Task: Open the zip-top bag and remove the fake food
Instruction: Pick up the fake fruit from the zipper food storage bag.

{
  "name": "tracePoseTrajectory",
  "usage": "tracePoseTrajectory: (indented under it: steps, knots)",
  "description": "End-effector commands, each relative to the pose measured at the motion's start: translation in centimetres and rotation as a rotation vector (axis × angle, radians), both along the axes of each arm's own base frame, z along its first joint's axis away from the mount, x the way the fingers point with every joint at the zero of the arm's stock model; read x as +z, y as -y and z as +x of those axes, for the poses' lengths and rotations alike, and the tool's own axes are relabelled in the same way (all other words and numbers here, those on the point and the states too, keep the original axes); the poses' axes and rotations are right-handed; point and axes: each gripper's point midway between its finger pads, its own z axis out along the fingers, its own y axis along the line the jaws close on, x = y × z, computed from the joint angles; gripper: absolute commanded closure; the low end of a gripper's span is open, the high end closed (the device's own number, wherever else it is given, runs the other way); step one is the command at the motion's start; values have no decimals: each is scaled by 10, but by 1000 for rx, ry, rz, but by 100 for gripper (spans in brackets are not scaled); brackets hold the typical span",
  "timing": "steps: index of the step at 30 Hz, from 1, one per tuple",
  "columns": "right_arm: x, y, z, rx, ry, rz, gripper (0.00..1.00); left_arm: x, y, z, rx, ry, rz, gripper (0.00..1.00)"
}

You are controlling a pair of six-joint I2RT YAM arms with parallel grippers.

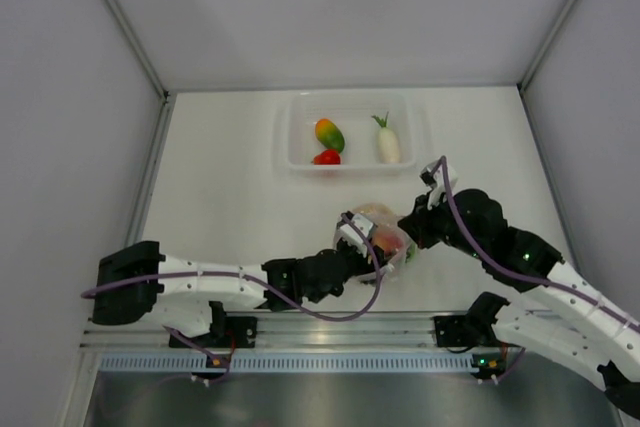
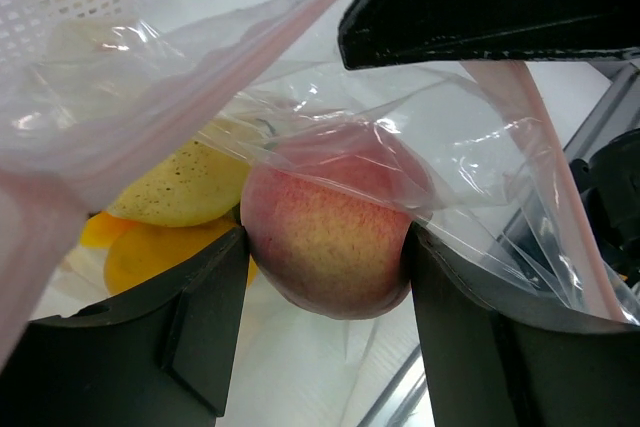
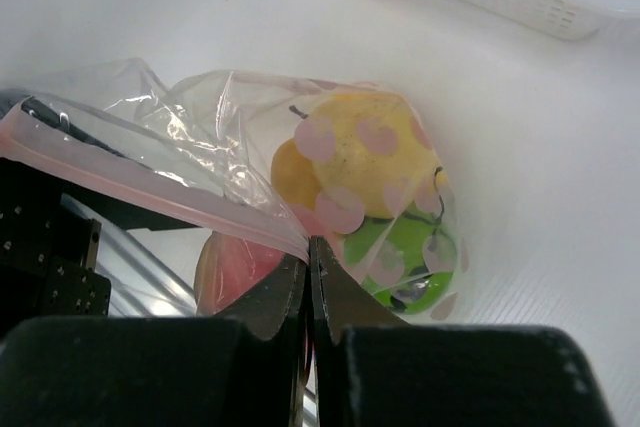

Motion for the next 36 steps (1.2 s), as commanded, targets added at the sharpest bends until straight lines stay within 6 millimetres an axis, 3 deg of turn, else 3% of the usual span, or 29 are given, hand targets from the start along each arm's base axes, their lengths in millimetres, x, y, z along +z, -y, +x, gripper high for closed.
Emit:
tracePoseTrajectory:
  steps: [1, 7, 11, 16, 19, 22, 23, 25, 29, 31, 36]
  knots:
    - [10, 27, 26, -164, 80, -88, 100, 31, 12, -19, -97, -50, -123, 100]
    - [12, 38, 37, -231, 96, -154, 100, 36, 2, -29, -158, -39, -137, 100]
    - [9, 61, 44, -352, 101, -242, 100, 43, -16, -22, -105, -10, -155, 100]
    - [10, 68, 46, -395, 95, -273, 100, 46, -43, -10, -6, 7, -187, 100]
    - [18, 48, 42, -295, 103, -200, 100, 33, -56, 0, 77, 1, -152, 100]
    - [35, 4, 22, -45, 110, -45, 100, 14, -62, 8, 139, -6, -60, 100]
    - [39, -16, 6, 87, 85, 13, 100, 7, -65, 11, 162, -8, -26, 100]
    - [42, -31, -4, 170, 53, 52, 100, 6, -61, 13, 175, -13, -6, 100]
    - [41, -54, -22, 315, -4, 112, 100, 16, -54, 17, 199, -17, -24, 100]
    - [40, -58, -25, 330, -8, 117, 100, 31, -53, 22, 245, -23, -53, 100]
    - [45, -70, -33, 345, 24, 108, 100, 45, -38, 31, 288, -10, -26, 100]
